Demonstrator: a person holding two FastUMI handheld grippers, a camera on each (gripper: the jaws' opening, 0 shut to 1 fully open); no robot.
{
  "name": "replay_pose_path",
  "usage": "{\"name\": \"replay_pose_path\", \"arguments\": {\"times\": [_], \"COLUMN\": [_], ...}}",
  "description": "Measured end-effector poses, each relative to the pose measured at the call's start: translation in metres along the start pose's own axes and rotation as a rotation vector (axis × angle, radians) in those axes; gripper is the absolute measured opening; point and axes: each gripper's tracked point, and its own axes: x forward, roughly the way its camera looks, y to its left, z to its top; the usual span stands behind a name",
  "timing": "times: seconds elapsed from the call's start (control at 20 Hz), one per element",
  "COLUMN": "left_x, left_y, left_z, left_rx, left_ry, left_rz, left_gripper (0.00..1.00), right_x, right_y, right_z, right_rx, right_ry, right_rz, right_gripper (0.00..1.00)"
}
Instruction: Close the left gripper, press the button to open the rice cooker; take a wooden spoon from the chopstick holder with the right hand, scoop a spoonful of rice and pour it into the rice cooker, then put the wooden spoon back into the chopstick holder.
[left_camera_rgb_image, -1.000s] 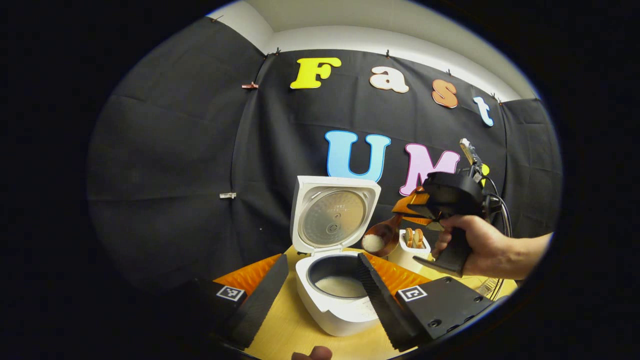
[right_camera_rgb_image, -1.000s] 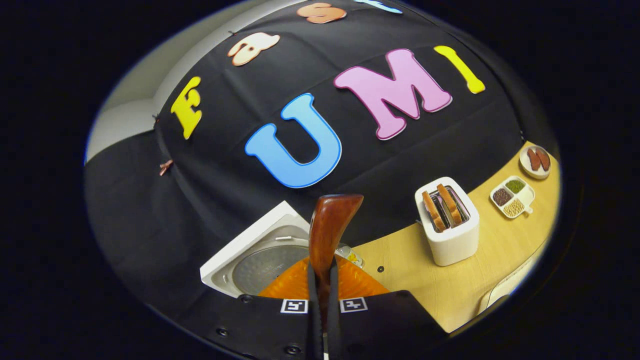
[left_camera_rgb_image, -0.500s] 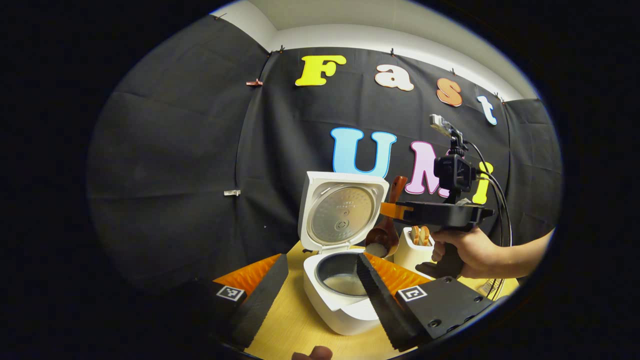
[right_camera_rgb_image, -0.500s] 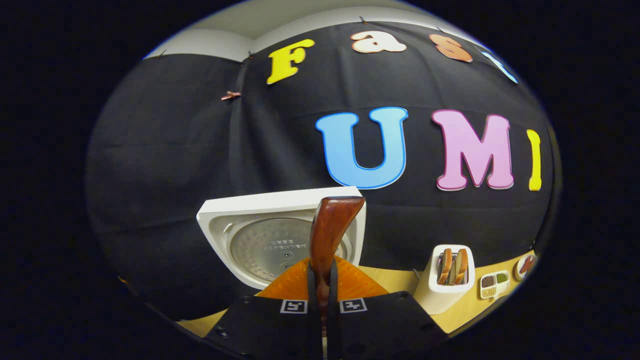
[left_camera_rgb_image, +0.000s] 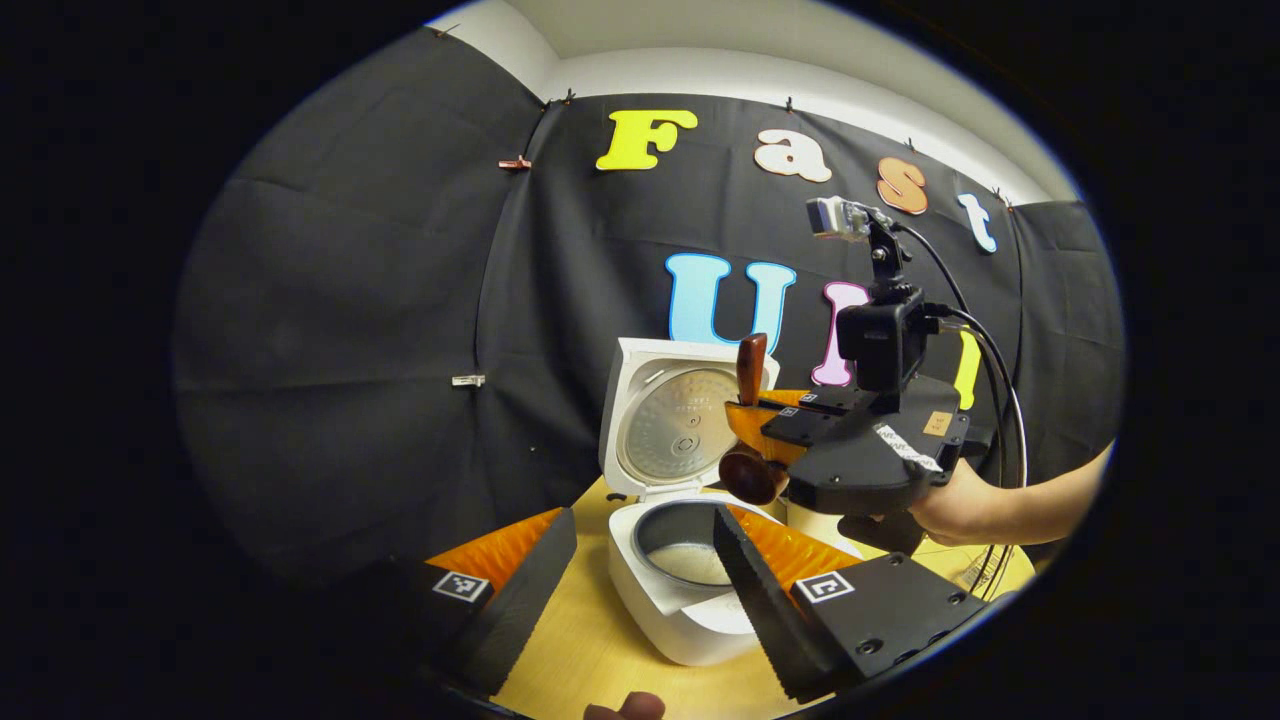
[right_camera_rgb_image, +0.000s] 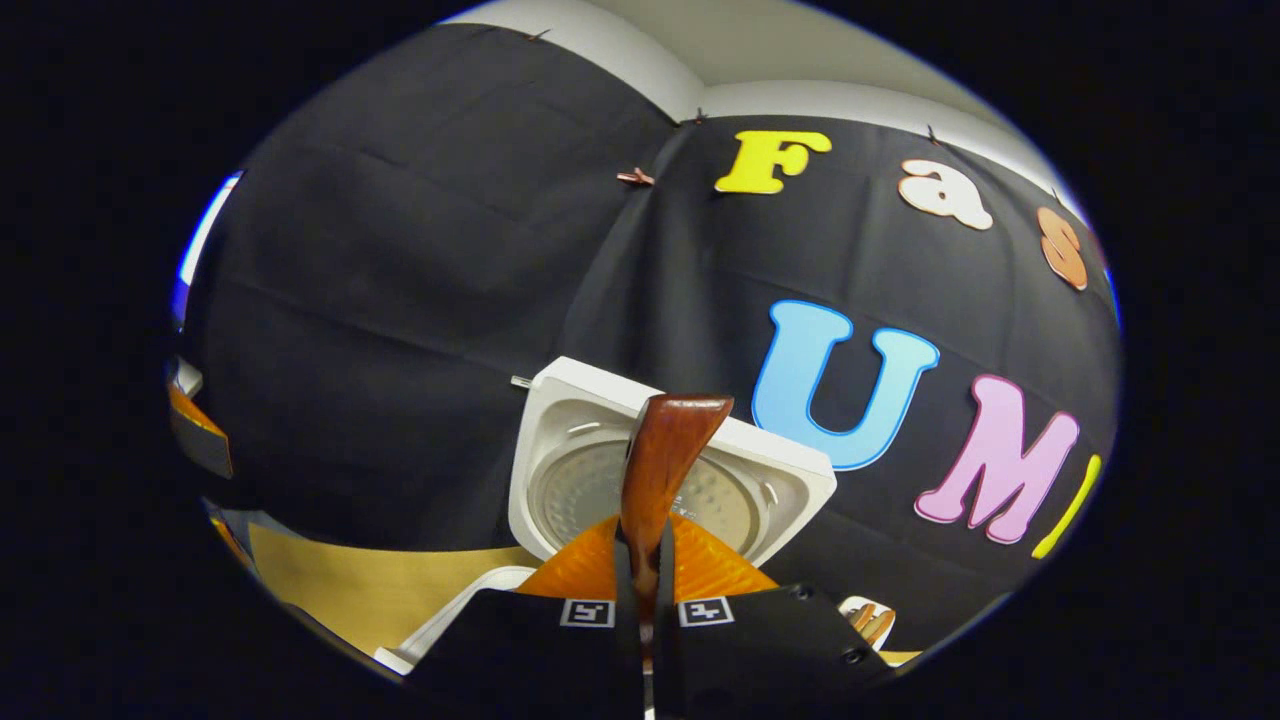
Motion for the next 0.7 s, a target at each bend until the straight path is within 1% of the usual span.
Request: {"name": "replay_pose_path", "arguments": {"times": [0.15,0.2,0.25,0.35,0.5,0.6,0.7], "left_x": [-0.006,-0.008,-0.009,-0.013,-0.018,-0.021,-0.022], "left_y": [-0.002,-0.002,-0.002,-0.002,-0.004,-0.007,-0.012], "left_z": [-0.001,-0.001,-0.001,0.001,0.003,0.004,0.006], "left_rx": [0.003,0.003,0.003,0.003,0.004,0.009,0.011], "left_ry": [0.002,0.002,0.002,-0.003,-0.009,-0.010,-0.014], "left_rz": [0.005,0.007,0.010,0.017,0.019,0.019,0.015], "left_gripper": [0.96,0.96,0.95,0.95,0.95,0.95,0.96], "right_x": [-0.005,-0.005,-0.003,-0.002,-0.005,-0.014,-0.025], "right_y": [0.011,0.009,0.008,-0.003,-0.033,-0.055,-0.077], "right_z": [0.000,-0.003,-0.008,-0.016,-0.026,-0.029,-0.029], "right_rx": [-0.086,-0.078,-0.033,0.150,0.485,0.695,0.874], "right_ry": [-0.015,-0.004,0.016,0.062,0.117,0.122,0.102], "right_rz": [0.028,0.033,0.030,-0.007,-0.082,-0.120,-0.155], "right_gripper": [0.08,0.08,0.08,0.08,0.08,0.08,0.08]}}
